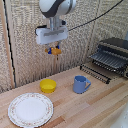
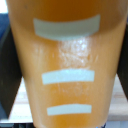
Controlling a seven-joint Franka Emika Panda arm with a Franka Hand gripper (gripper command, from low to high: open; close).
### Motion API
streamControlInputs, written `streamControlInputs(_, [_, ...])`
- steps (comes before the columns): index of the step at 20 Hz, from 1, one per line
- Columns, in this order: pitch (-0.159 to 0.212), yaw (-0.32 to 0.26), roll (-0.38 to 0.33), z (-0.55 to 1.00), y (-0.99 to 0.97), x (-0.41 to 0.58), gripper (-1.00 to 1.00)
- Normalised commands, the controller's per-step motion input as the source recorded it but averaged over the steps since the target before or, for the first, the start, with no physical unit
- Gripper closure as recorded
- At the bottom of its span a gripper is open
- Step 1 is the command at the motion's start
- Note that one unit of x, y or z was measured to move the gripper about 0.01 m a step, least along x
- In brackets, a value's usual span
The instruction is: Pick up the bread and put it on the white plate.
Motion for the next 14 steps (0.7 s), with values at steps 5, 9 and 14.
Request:
streamControlInputs(5, [0.0, 0.0, -0.042, -0.07, 0.85, -0.319, 1.0])
streamControlInputs(9, [0.0, 0.0, -0.053, -0.29, 0.78, -0.275, 1.0])
streamControlInputs(14, [-0.012, 0.0, -0.021, -0.41, 0.58, -0.239, 1.0])
